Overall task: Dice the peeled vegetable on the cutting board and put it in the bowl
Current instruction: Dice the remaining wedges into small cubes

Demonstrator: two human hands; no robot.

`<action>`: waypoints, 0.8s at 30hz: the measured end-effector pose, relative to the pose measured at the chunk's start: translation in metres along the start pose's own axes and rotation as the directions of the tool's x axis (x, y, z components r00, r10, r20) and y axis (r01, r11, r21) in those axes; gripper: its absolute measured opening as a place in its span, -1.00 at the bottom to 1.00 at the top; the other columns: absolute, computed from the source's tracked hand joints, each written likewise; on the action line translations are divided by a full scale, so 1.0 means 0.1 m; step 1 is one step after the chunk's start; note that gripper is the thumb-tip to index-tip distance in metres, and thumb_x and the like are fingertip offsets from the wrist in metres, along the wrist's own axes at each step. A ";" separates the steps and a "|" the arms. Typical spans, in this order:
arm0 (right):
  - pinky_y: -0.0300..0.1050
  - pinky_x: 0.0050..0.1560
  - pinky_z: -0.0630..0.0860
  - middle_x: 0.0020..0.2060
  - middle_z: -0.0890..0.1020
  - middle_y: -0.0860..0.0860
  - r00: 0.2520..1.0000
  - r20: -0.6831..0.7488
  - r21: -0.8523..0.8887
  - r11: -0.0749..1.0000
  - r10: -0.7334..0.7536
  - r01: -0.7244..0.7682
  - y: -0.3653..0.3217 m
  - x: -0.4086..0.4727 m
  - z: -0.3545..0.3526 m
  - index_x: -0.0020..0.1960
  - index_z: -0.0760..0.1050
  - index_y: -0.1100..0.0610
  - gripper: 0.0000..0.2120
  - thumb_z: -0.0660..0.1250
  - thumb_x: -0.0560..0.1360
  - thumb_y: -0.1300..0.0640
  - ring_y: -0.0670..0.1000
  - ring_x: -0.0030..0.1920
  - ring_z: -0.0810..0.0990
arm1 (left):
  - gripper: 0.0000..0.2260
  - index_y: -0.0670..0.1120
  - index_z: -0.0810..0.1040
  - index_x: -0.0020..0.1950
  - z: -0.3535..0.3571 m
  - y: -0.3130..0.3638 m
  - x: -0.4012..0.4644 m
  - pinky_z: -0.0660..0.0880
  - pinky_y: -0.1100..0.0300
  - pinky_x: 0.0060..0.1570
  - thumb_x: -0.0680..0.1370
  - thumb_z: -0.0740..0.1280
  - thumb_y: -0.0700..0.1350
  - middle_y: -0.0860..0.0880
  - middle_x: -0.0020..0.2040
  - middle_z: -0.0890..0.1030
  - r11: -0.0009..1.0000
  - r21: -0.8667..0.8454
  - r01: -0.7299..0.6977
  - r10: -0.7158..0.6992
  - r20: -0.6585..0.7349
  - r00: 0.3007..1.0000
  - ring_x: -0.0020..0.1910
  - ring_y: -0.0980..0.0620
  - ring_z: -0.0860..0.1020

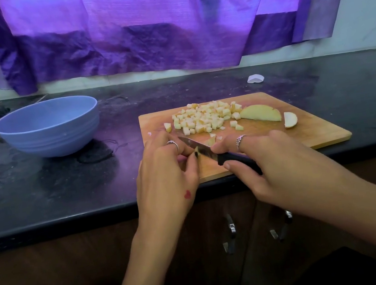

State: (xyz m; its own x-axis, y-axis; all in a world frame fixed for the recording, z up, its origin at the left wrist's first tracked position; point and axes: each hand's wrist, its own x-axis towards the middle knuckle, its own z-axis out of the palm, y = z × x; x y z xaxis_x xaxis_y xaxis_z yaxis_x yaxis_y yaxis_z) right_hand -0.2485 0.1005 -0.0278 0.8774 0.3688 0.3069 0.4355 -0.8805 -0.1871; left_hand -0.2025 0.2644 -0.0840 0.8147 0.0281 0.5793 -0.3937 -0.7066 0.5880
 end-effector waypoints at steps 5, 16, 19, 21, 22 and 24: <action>-0.19 -0.17 0.37 -0.08 0.49 -0.17 0.999 0.019 -0.025 0.999 -0.026 0.026 -0.01 0.01 0.01 0.34 0.26 -0.22 -0.68 0.12 0.59 -0.08 -0.12 -0.07 0.46 | -0.93 -0.09 0.64 -0.20 0.02 0.00 0.00 0.55 0.00 -0.07 0.47 0.39 -0.14 0.03 0.02 0.52 1.000 0.019 0.012 -0.012 -0.014 1.000 0.11 0.02 0.46; -0.05 0.02 0.44 0.03 0.57 -0.14 0.994 0.065 -0.027 0.996 0.084 -0.083 0.49 0.14 -0.13 0.30 0.35 -0.20 -0.69 0.17 0.56 -0.13 -0.05 0.02 0.50 | -0.91 0.01 0.59 -0.15 -0.08 0.20 0.12 0.44 0.04 -0.03 0.52 0.34 -0.02 0.10 0.11 0.49 0.969 0.234 0.084 -0.099 0.053 0.994 0.15 0.01 0.43; 0.01 -0.11 0.46 -0.19 0.58 -0.05 0.997 0.010 0.052 0.995 0.079 -0.080 0.72 0.09 -0.14 0.03 0.50 -0.06 -0.82 0.22 0.53 -0.11 -0.01 -0.15 0.52 | -0.86 -0.02 0.60 -0.17 -0.04 0.24 0.26 0.35 0.10 -0.10 0.51 0.36 0.02 0.10 0.01 0.48 0.953 0.293 0.076 -0.098 0.064 0.993 0.07 0.02 0.45; -0.04 -0.19 0.45 -0.23 0.55 -0.05 0.996 -0.024 0.069 0.994 0.081 -0.080 0.83 0.03 -0.13 0.00 0.53 -0.06 -0.84 0.25 0.52 -0.09 -0.08 -0.21 0.49 | -0.88 -0.01 0.62 -0.11 -0.01 0.21 0.35 0.36 0.09 -0.12 0.52 0.36 0.02 0.10 -0.03 0.47 0.949 0.306 0.082 -0.108 0.069 0.992 0.06 -0.01 0.45; -0.08 -0.20 0.43 -0.22 0.55 -0.08 0.997 -0.043 0.086 0.994 0.071 -0.067 0.87 -0.01 -0.13 0.01 0.53 -0.07 -0.86 0.26 0.52 -0.07 -0.11 -0.20 0.49 | -0.90 0.02 0.63 -0.03 0.00 0.19 0.38 0.37 0.08 -0.11 0.53 0.35 -0.01 0.09 -0.02 0.47 0.948 0.308 0.078 -0.106 0.076 0.991 0.07 -0.02 0.45; -0.14 -0.21 0.43 -0.21 0.57 -0.12 0.997 -0.077 0.134 0.991 0.019 -0.008 0.94 -0.08 -0.14 0.03 0.54 -0.13 -0.83 0.26 0.51 -0.13 -0.13 -0.18 0.51 | -0.79 0.08 0.61 0.14 0.01 0.15 0.39 0.38 0.06 -0.09 0.54 0.31 -0.10 0.06 0.07 0.50 0.952 0.298 0.064 -0.093 0.087 0.992 0.12 -0.03 0.43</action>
State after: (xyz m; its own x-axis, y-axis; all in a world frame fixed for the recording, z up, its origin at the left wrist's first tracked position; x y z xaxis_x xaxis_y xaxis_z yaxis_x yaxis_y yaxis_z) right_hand -0.2171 0.0105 -0.0350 0.8672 0.3284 0.3743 0.4514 -0.8358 -0.3126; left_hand -0.1758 0.2542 -0.0529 0.8817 0.0325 0.4706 -0.1963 -0.8819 0.4286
